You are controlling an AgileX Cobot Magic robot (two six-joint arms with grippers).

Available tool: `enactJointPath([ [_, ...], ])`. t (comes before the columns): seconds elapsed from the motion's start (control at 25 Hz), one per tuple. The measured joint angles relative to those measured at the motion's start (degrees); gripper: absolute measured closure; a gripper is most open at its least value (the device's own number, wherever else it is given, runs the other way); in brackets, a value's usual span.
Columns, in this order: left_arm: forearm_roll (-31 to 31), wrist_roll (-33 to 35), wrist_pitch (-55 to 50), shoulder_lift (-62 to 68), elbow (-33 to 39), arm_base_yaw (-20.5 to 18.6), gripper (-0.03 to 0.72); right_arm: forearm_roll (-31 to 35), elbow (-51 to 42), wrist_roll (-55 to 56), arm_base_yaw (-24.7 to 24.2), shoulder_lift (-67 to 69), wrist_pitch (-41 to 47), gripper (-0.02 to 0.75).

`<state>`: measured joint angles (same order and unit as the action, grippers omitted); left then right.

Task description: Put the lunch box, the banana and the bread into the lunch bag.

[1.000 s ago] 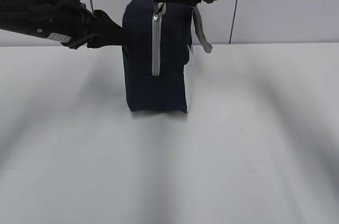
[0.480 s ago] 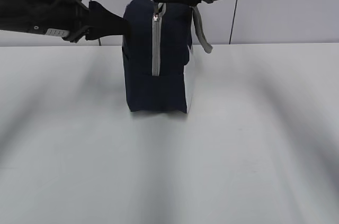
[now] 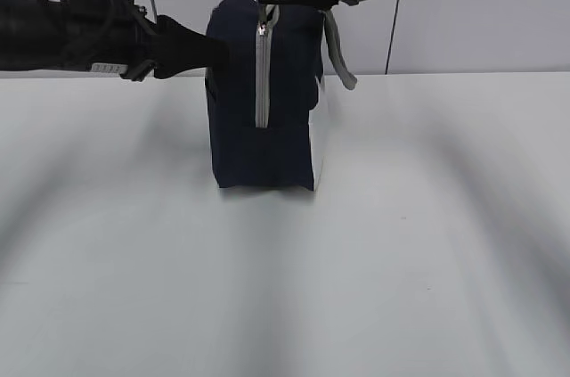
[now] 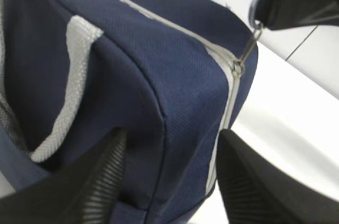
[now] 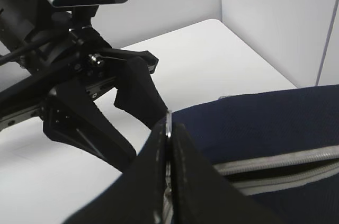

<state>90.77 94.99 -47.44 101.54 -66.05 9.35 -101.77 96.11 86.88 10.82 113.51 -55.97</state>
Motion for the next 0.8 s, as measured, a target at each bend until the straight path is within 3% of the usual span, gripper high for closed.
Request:
enactJointPath([
  [0.8, 3.4, 3.04, -2.86, 2.82, -0.23, 0.0, 0.317, -0.14, 0.02, 0.23, 0.0, 0.0, 0.0, 0.754],
])
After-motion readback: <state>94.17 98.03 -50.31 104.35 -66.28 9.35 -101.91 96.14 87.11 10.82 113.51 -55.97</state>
